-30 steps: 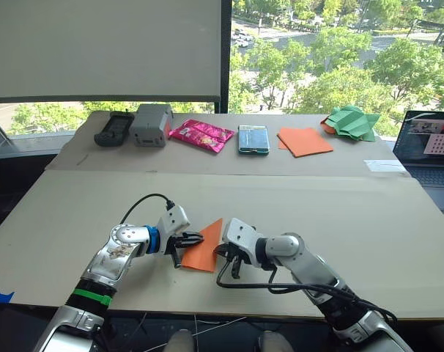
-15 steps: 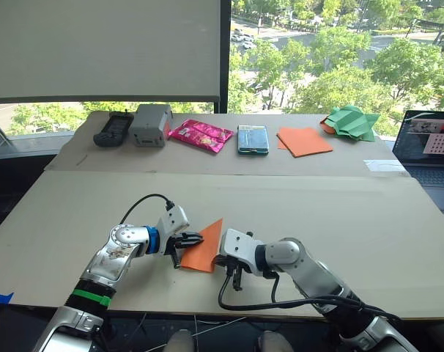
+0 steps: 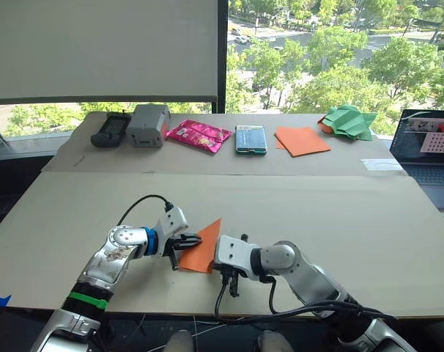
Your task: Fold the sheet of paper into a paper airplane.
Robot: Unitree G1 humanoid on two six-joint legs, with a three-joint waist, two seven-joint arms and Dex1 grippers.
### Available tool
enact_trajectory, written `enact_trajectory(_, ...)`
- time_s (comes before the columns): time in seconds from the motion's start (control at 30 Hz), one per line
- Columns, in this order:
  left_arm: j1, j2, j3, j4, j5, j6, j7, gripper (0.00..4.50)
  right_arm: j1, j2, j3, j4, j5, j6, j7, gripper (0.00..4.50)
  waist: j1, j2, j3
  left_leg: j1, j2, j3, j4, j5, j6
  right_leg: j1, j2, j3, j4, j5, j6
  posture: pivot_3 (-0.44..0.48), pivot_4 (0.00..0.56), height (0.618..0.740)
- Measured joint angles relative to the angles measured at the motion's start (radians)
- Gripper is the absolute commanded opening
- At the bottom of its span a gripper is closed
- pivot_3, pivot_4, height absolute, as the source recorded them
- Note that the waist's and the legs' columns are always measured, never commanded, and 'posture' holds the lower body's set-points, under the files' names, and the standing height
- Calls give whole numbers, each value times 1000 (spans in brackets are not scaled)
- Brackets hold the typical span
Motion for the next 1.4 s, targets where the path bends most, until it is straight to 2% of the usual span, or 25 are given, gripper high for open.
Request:
enact_trajectory(0.5, 11, 4, 1, -33, 0, 27, 1, 352, 15, 1, 2, -37, -4, 34, 2, 0, 4, -1, 0, 0, 0, 0, 0, -3, -1, 0, 0, 0, 0, -3, 0, 0, 150, 702)
enact_trajectory(0.7, 4, 2, 16, -34, -17, 33, 3, 352, 77, 48, -132, -27, 127, 45, -5, 0, 8, -4, 12, -2, 0, 0, 0, -3, -1, -1, 0, 0, 0, -3, 0, 0, 150, 702)
enact_trajectory(0.83, 18, 25, 53, -47, -48, 68, 2, 352, 90, 74, -243, -41, 179, 86, -71, 0, 8, -4, 21, -3, 0, 0, 0, -3, -1, -2, 0, 0, 0, -3, 0, 0, 150, 702)
enact_trajectory(0.97, 25, 34, 108, -60, -87, 104, 11, 352, 116, 74, -291, -90, 185, 113, -136, 0, 12, -5, 25, -6, 0, 0, 0, -3, -1, -4, 0, -1, -1, -3, 0, 0, 150, 702)
enact_trajectory(1.1, 19, 104, 129, -63, -85, 45, -21, 1488, 164, 77, -312, -170, 204, 155, -175, 0, 13, -5, 30, -8, 0, 0, 0, -3, -1, -5, 0, -1, -3, -3, 0, 0, 150, 702)
enact_trajectory(1.23, -54, 149, 129, 30, -65, -115, -114, 2868, 182, 78, -365, -246, 241, 201, -212, 0, 22, -4, 32, -8, 0, 0, 0, -3, -2, -5, 0, -1, -5, -3, 0, 0, 150, 702)
enact_trajectory(1.37, -165, 142, 67, 207, 43, -402, -149, 4205, 198, 80, -406, -269, 272, 239, -247, 0, 34, -4, 32, -10, 0, 0, 0, -3, -2, -5, 0, -1, -8, -2, 0, 0, 150, 702)
enact_trajectory(1.4, -213, 128, 41, 274, 77, -510, -161, 4205, 203, 78, -419, -272, 279, 244, -256, 0, 39, -4, 32, -11, 0, 1, 1, -3, -1, -5, 0, -2, -9, -2, 1, 0, 150, 702)
